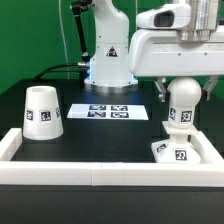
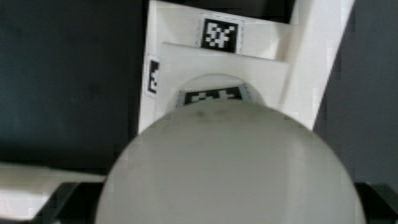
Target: Assemble lamp
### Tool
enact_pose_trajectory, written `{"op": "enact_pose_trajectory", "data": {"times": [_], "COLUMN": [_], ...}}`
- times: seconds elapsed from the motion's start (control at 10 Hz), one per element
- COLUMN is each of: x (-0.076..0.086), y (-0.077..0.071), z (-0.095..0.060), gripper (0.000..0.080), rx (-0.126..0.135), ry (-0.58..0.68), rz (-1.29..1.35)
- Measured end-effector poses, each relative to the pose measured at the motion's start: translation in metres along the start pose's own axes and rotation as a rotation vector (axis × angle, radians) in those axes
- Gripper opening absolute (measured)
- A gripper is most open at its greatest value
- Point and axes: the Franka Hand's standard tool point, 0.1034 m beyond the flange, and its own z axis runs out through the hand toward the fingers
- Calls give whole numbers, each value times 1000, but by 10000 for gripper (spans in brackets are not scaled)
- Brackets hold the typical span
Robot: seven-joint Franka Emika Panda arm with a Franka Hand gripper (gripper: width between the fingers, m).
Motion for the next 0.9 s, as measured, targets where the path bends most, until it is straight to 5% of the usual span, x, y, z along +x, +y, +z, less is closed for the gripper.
{"op": "enact_pose_trajectory", "data": {"times": [0.9], "x": [0], "y": [1], "z": [0], "gripper": [579], "rx": [32], "ry": [-15], "rz": [657]}}
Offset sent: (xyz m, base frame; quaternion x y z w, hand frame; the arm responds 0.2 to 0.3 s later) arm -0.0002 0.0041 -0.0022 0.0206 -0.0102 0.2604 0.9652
